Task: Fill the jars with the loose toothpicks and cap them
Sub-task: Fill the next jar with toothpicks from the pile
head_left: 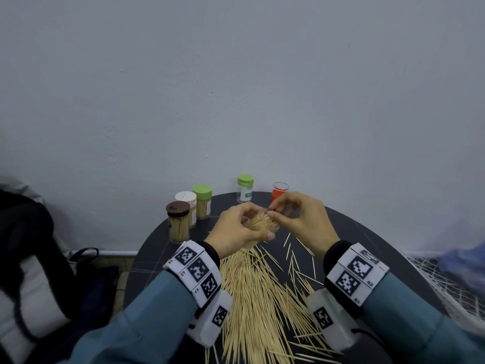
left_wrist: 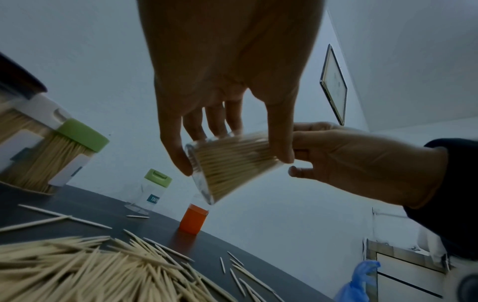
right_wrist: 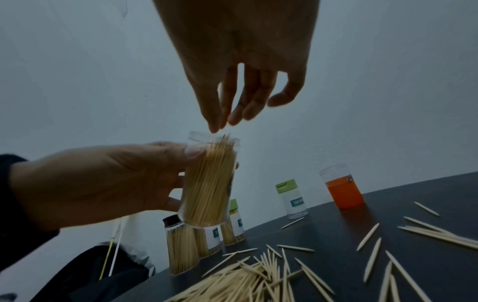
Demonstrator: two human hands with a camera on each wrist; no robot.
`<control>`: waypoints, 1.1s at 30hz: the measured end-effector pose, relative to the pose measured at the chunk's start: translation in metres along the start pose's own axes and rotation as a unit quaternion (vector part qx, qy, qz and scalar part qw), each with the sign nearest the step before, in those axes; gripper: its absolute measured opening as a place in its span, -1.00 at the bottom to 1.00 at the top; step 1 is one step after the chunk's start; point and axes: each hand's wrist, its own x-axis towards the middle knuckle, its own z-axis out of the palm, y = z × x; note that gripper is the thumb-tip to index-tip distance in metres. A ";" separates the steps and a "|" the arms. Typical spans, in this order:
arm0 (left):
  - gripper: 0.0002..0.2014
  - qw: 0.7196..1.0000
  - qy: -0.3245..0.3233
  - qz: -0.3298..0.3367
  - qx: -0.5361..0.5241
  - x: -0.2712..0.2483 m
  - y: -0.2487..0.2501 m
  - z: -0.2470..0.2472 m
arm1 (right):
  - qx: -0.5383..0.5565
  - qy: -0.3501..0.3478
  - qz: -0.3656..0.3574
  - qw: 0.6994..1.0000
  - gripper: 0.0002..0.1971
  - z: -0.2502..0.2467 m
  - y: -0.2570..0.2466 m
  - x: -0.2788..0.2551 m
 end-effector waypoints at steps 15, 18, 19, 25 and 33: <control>-0.51 1.000 0.018 -0.012 0.012 0.001 -0.004 -0.002 | -0.014 -0.056 0.025 0.998 -0.94 0.004 0.002 0.005; -0.52 0.999 0.027 -0.018 0.001 0.000 -0.003 -0.007 | -0.006 -0.055 0.028 0.998 -0.93 0.006 0.002 0.010; -0.53 0.999 0.027 -0.020 -0.003 0.000 -0.003 -0.009 | -0.009 -0.064 0.030 0.997 -0.92 0.007 0.003 0.012; -0.51 0.998 0.053 -0.017 -0.004 -0.003 0.000 -0.030 | 0.047 -0.077 0.024 0.996 -0.87 0.021 0.005 0.028; -0.51 0.988 0.149 -0.030 -0.040 -0.002 -0.006 -0.081 | -0.110 -0.295 0.046 0.948 -0.66 0.072 0.020 0.065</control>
